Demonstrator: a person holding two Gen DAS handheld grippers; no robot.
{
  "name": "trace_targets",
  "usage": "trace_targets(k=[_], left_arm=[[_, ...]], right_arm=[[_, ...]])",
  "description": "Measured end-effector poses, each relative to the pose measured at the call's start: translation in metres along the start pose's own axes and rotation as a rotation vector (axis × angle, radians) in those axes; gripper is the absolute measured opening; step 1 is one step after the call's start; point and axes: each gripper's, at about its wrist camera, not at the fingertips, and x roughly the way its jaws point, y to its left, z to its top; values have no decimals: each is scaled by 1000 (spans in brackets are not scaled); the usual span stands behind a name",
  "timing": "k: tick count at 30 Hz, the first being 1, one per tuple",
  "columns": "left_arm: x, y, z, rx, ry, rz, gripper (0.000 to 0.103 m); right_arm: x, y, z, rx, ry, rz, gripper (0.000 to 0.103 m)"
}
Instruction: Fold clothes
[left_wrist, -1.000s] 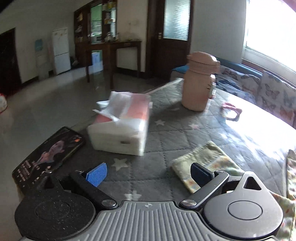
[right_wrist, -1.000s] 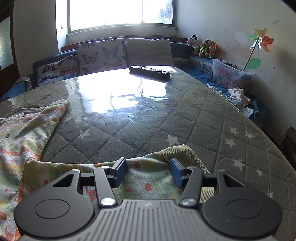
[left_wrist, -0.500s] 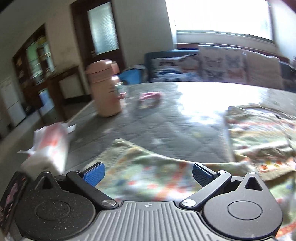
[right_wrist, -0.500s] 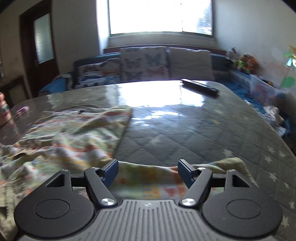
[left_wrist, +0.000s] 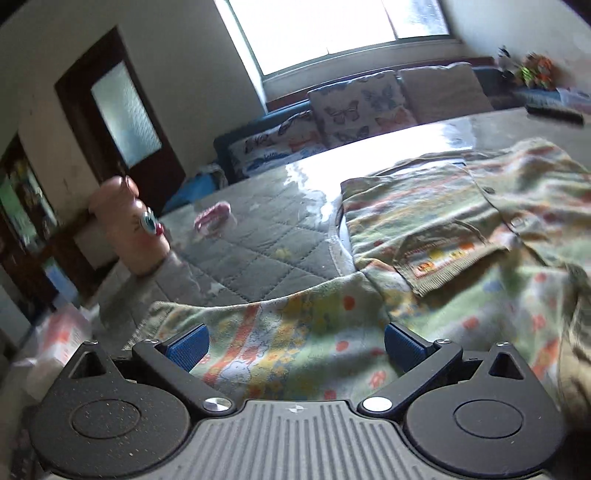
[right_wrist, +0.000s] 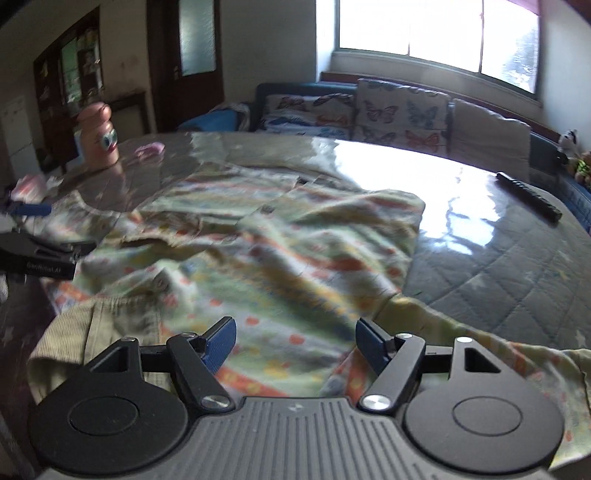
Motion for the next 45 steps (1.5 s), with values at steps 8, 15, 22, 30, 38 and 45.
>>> trace_targets(k=[8,15,22,30,38,45], left_arm=[[-21,-3,-1,109,-48,-23,103],[-16,-27,37,89,-122,-100,103],[-6,-70,37,197,-131,-199,103],[-27,-85,10,307,-192,-212,102],[-25,-83,11,318,-198,-226,102],[-23,-81,11,322,-200,-237,102]], right_arm=[[-13,16,-13,-124,41,22,74],[-12,11,10,-127,21,37,74],[7,-6,37,-109,-17,1,75],[40,-31,51,-57,10,-27,75],[81,-63,68,15,50,-57,75],[119,-84,91,29,61,-105,75]])
